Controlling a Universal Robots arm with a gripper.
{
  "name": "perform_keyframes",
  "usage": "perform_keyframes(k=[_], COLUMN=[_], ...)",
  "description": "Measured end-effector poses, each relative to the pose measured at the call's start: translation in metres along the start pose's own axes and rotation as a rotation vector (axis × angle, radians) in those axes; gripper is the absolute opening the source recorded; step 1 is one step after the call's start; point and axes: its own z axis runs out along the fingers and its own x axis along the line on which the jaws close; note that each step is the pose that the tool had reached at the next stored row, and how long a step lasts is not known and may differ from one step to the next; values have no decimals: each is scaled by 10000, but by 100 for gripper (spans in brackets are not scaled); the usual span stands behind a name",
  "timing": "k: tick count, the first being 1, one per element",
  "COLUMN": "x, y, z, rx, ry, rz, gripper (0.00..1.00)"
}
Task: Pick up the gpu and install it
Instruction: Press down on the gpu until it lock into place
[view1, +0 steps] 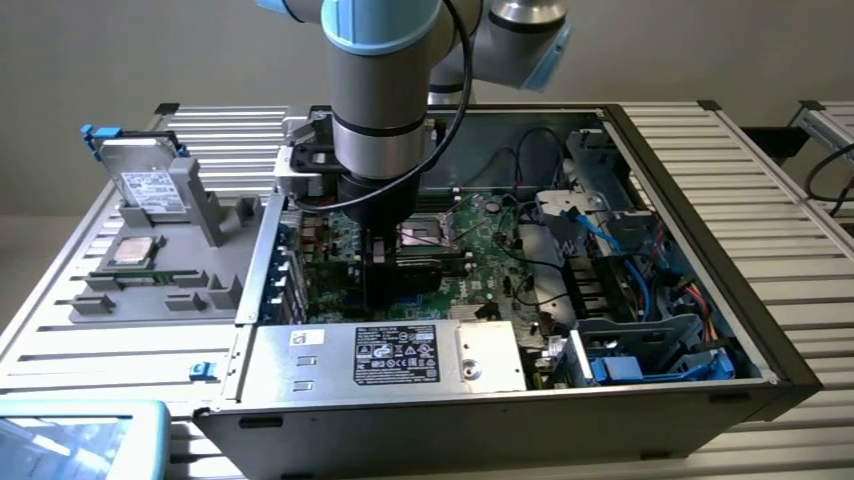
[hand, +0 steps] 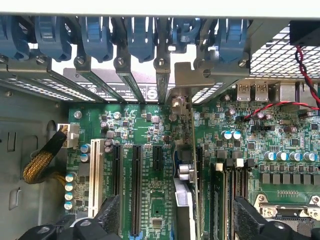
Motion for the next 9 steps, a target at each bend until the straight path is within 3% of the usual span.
perform_keyframes(k=[9], x=[0], y=[0], z=[0], rx=[0], ry=[1], rz=[0], gripper=[99])
